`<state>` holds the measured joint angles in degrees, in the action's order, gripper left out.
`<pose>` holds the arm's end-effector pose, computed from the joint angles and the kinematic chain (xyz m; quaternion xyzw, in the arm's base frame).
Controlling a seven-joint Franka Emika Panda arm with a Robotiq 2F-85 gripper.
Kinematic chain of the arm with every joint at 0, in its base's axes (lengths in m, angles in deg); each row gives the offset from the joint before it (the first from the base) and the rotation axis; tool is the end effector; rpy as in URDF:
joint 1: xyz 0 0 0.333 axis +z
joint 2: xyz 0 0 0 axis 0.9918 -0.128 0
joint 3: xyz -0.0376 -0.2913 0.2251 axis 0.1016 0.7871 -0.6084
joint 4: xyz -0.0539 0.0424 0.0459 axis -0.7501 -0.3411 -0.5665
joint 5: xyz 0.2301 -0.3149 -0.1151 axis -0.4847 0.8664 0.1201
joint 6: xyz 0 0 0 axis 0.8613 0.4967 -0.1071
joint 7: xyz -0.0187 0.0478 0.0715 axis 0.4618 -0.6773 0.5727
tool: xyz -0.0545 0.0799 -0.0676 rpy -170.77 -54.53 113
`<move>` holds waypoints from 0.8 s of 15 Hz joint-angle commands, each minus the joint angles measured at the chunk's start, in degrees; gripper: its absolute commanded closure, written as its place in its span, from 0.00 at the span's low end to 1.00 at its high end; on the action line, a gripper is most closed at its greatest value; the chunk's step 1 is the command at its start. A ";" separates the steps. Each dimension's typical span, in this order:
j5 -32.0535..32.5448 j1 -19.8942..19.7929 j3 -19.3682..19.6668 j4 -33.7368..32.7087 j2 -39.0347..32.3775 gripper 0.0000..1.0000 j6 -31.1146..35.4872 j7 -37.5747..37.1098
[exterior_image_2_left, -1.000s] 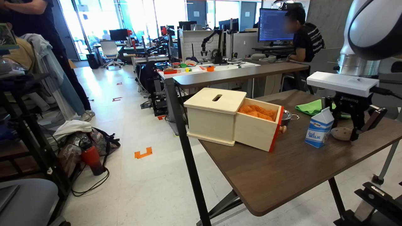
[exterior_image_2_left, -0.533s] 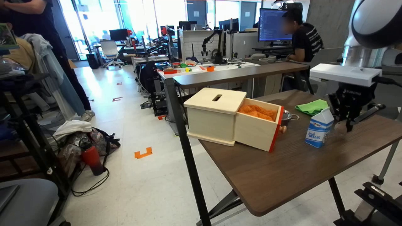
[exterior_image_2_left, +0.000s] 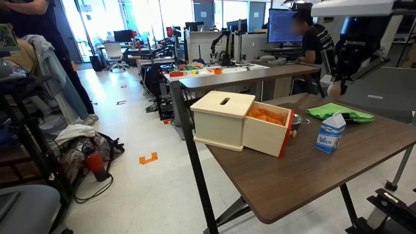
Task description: Put the cookie inside the open drawer
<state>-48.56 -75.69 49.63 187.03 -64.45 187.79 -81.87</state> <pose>0.5555 0.0274 0.2963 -0.7422 0.6690 0.0029 0.0393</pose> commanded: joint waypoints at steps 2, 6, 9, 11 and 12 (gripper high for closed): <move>-4.19 0.62 -5.21 -0.82 3.27 0.97 -1.96 -1.51; -4.06 1.89 -7.67 -3.08 0.71 0.97 -0.69 -5.03; -3.49 2.56 -8.24 -5.48 -1.88 0.97 -0.39 -7.47; -3.09 3.02 -7.98 -7.64 -4.07 0.97 -0.45 -9.06; -3.22 3.12 -7.89 -8.83 -5.40 0.97 -0.63 -9.61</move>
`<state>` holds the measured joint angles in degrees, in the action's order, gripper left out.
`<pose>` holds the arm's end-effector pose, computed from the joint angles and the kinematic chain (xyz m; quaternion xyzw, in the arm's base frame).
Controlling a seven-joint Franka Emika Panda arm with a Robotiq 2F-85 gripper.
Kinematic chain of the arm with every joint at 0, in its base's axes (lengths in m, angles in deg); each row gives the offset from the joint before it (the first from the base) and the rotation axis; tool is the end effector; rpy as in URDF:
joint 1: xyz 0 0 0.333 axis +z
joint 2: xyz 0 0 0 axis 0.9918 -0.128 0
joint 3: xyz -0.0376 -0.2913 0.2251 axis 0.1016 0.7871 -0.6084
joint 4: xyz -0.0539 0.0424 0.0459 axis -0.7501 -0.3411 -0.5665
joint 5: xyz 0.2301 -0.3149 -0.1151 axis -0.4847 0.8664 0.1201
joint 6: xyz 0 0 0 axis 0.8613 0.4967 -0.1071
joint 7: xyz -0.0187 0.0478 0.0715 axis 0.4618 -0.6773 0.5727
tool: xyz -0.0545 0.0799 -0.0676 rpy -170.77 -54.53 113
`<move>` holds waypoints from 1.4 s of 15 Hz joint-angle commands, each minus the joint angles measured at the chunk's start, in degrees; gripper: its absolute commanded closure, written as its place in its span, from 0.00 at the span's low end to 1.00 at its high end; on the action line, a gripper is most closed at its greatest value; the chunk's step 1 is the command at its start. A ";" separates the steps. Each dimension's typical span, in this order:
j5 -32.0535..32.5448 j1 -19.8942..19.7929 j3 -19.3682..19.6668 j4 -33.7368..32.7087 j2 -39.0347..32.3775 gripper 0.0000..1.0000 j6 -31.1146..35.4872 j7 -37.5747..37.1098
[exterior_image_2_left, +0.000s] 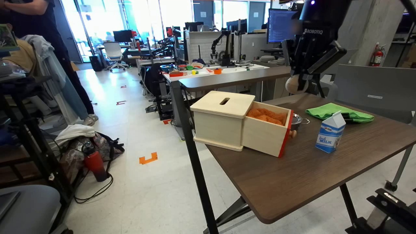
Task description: Put the cookie inside the open drawer
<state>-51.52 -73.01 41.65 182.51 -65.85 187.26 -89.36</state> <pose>0.5679 0.1351 0.3137 -0.7446 0.6629 0.0207 0.0756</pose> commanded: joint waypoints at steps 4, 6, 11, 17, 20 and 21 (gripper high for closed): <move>-0.35 0.91 0.53 -8.42 -9.00 0.97 0.00 -4.28; -0.33 1.19 0.69 -10.17 -11.13 0.89 0.02 -5.15; -1.53 0.88 0.11 -12.48 -13.83 0.41 -0.36 -4.54; -3.10 -0.11 -0.89 -11.71 -12.74 0.01 -0.67 -2.22; -3.40 -0.55 -1.26 -10.13 -11.12 0.00 -3.78 0.33; -2.65 -0.84 -1.37 -9.34 -10.37 0.00 -6.45 2.62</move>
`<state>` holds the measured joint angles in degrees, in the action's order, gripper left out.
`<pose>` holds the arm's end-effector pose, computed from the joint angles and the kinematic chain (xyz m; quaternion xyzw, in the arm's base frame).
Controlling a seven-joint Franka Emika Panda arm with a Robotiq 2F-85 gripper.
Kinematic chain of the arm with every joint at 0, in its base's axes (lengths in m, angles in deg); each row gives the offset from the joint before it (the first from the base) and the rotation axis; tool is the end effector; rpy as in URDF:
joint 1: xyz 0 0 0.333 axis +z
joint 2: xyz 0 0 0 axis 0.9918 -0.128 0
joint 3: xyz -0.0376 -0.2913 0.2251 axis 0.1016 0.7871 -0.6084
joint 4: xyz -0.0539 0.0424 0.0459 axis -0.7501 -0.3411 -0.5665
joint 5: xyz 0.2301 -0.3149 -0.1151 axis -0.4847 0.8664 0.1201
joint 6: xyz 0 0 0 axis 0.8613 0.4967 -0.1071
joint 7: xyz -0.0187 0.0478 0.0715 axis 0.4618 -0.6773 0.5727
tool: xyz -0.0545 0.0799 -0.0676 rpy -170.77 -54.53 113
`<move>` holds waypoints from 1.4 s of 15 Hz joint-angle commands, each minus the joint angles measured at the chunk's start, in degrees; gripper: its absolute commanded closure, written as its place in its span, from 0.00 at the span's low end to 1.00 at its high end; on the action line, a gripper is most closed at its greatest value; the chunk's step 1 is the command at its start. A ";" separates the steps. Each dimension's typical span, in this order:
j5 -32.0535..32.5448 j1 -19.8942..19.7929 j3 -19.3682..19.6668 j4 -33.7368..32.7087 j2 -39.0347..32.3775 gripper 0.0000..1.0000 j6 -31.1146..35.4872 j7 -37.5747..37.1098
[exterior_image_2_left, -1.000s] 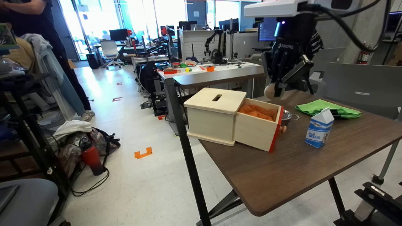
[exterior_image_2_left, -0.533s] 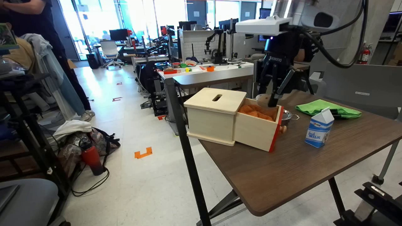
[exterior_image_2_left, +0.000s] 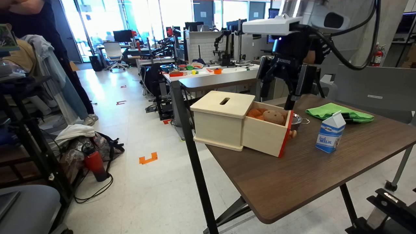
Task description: Put the cookie inside the open drawer
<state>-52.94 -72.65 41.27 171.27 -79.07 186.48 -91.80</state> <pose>0.6241 0.1558 0.2517 -0.7253 0.6836 0.0498 0.0651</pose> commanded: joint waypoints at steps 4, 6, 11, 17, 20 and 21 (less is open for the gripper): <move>1.20 -1.84 0.18 5.40 6.21 0.00 -17.85 13.20; 2.36 -2.40 0.64 6.24 8.27 0.00 -23.51 18.76; 6.89 -3.65 1.62 7.90 14.84 0.00 -35.26 33.12; 14.40 -3.58 1.93 9.35 16.73 0.00 -40.05 38.94; 17.13 -3.60 1.84 10.96 17.84 0.00 -40.44 39.97; 17.21 -3.58 1.84 11.06 17.85 0.00 -40.44 40.05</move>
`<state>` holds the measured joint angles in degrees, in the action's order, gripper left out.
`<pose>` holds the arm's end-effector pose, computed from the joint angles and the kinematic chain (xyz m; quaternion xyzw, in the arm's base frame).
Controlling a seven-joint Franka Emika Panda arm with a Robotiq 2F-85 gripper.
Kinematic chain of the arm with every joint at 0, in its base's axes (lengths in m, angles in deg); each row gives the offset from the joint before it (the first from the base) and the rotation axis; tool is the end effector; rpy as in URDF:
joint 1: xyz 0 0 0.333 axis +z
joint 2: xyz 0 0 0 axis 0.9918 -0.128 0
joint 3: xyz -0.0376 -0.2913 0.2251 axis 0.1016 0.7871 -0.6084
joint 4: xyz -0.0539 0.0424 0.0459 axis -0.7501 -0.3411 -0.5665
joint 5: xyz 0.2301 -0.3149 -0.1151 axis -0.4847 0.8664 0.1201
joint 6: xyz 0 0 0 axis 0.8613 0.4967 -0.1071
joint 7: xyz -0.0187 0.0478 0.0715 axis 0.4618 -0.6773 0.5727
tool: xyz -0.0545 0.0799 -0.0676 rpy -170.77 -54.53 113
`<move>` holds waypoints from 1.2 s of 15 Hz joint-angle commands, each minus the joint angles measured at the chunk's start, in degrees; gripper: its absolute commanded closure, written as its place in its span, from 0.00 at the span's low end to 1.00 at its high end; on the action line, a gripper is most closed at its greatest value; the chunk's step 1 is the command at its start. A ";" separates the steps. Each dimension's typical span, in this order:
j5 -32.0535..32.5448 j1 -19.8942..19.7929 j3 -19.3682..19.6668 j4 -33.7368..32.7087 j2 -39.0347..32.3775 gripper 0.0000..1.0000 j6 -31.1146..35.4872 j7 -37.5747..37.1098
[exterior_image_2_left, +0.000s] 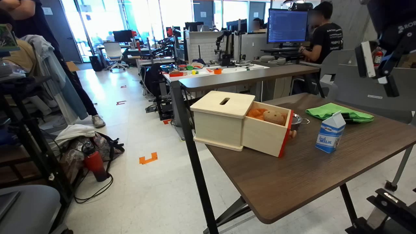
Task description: Put the cookie inside the open drawer
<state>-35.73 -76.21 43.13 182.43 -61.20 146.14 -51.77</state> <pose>0.4868 0.0671 0.3161 0.9071 -0.3227 -0.2140 0.1650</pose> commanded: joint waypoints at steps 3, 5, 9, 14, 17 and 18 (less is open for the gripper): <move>0.01 -0.03 -0.02 -0.07 -0.02 0.00 -0.10 0.16; 0.01 -0.03 -0.02 -0.07 -0.02 0.00 -0.10 0.19; 0.65 0.79 -0.24 -1.04 -0.34 0.00 0.35 -4.98; 7.44 1.20 -1.32 0.95 1.31 0.00 6.94 4.80; 12.95 1.51 -1.43 2.99 2.58 0.00 10.02 8.71; 14.77 1.56 -1.36 3.85 3.01 0.00 11.18 10.17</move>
<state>-25.72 -75.00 41.81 182.90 -61.15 154.03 -45.60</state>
